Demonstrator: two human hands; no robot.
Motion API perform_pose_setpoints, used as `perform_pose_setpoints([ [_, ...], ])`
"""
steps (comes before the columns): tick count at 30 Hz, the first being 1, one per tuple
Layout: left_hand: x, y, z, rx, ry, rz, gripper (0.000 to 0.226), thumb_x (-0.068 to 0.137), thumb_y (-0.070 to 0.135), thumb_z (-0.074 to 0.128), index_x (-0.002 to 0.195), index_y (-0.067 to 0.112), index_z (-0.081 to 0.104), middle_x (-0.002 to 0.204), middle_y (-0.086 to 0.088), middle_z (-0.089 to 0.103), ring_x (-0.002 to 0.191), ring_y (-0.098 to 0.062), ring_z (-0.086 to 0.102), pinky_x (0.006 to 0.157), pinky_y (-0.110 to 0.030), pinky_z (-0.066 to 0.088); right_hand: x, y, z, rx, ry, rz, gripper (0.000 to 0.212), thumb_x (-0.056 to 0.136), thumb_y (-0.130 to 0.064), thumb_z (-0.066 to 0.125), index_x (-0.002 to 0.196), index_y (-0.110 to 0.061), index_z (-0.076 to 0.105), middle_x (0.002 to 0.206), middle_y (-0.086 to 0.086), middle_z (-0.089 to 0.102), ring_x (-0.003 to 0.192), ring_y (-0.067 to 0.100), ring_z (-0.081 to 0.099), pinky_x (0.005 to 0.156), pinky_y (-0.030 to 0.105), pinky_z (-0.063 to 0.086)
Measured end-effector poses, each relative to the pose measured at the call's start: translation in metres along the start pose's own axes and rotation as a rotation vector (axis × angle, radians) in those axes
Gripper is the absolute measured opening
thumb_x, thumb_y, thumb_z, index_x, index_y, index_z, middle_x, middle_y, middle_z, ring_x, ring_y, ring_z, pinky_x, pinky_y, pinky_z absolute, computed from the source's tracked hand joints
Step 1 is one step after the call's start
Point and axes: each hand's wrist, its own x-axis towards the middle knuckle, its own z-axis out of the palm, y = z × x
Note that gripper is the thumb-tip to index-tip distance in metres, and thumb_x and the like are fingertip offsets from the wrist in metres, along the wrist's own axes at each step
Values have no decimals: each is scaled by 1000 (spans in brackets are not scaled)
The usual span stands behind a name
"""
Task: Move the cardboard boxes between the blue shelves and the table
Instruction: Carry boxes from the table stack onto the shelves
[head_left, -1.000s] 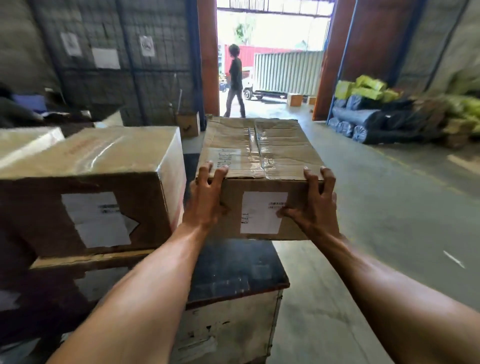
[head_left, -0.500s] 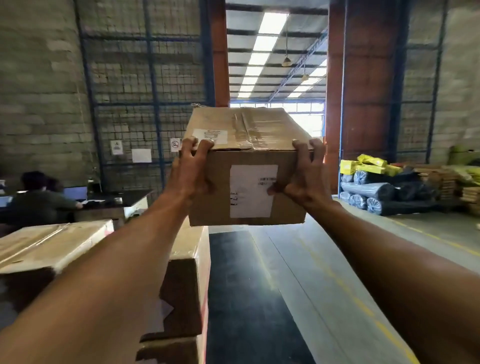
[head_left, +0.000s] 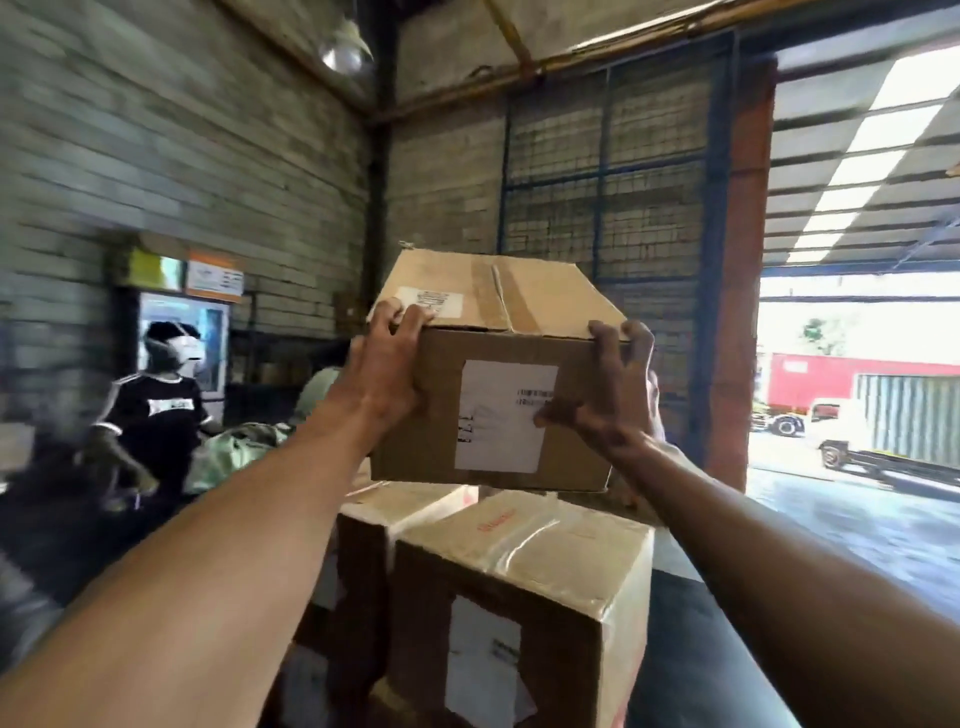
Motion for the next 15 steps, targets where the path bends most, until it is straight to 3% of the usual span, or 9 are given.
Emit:
perform_pose_setpoints([
  [3, -14, -37, -28, 125, 34, -78, 92, 63, 14, 85, 137, 29, 32, 149, -8, 23, 122, -43, 46, 93, -57, 49, 2, -30, 45, 92, -69, -116, 113, 47, -49, 92, 139, -34, 28, 149, -2, 13, 121, 42, 42, 91, 57, 51],
  [8, -54, -96, -84, 359, 60, -194, 113, 47, 33, 95, 140, 25, 30, 147, -10, 25, 124, -40, 45, 96, -55, 47, -10, -96, 119, 304, -155, -201, 111, 48, -49, 92, 137, -37, 26, 150, -2, 10, 117, 46, 44, 87, 59, 51],
  [12, -86, -138, -140, 509, 37, -322, 114, 48, 30, 95, 142, 23, 32, 147, -10, 25, 124, -38, 45, 95, -49, 46, -34, -166, 172, 474, -246, -257, 107, 52, -47, 92, 136, -37, 27, 150, -2, 8, 122, 47, 40, 89, 62, 49],
  [15, -106, -170, -181, 604, 34, -419, 114, 43, 29, 96, 139, 26, 35, 144, -7, 26, 119, -37, 49, 93, -53, 48, -53, -222, 208, 579, -291, -288, 105, 53, -48, 91, 135, -38, 25, 148, -3, 9, 122, 42, 39, 89, 59, 51],
])
